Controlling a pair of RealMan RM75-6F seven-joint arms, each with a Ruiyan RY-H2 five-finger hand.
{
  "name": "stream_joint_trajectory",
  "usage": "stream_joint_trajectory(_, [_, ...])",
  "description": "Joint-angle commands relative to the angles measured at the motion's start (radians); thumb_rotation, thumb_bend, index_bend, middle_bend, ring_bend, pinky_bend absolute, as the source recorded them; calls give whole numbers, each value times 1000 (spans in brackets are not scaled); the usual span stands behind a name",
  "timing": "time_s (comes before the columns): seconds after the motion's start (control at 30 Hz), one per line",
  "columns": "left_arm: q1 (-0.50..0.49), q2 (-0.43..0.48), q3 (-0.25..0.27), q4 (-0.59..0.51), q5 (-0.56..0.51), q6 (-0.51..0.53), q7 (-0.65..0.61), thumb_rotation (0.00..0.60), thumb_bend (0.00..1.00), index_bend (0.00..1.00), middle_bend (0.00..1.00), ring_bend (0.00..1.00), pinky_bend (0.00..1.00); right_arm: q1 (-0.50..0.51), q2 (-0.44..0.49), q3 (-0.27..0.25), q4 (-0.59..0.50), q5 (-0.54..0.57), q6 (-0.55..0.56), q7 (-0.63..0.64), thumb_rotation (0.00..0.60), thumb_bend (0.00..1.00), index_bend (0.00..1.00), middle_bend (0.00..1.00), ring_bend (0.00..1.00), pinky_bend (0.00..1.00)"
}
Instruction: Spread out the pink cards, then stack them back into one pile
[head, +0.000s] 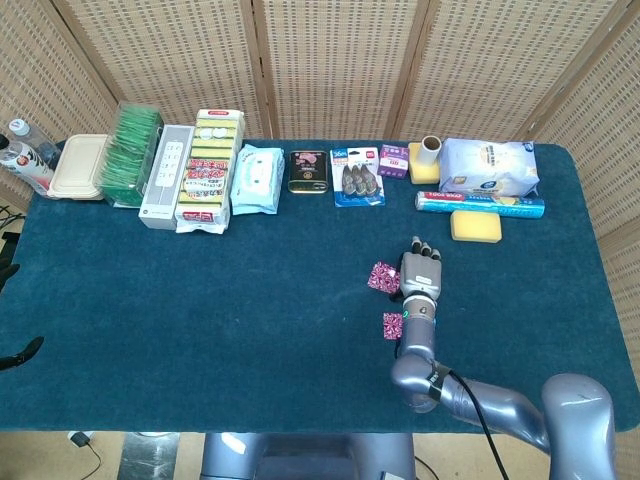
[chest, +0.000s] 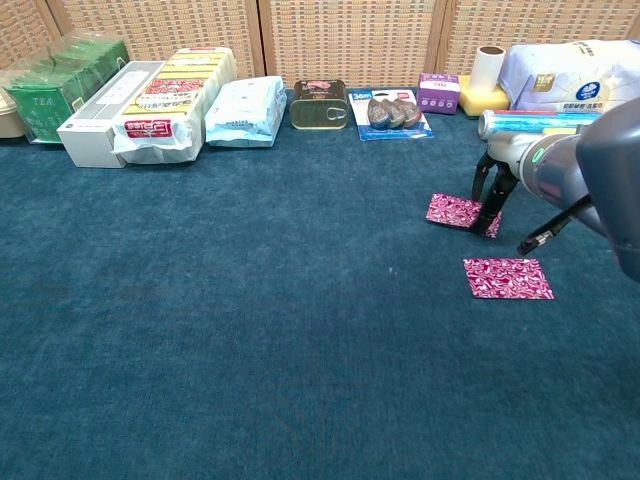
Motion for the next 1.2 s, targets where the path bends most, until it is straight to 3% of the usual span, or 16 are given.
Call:
stream_joint_trajectory(0.03, [0, 1, 0, 0, 0, 1, -1, 600, 244, 0, 0, 0, 62, -1, 3, 3, -4, 3, 1, 4, 600, 248, 382, 0, 0, 35])
stream_joint_trajectory(0.77, [4, 1, 0, 2, 4, 7, -6, 600, 245, 0, 0, 0, 62, -7, 17, 3, -38, 3, 5, 36, 600, 247, 338, 0, 0, 37])
stream_joint_trajectory(1.2, [3, -2, 1, -2, 7, 7, 3, 600, 244, 0, 0, 0, 63, -115, 168, -126, -269, -209, 2, 139, 600, 243, 329, 0, 0, 29])
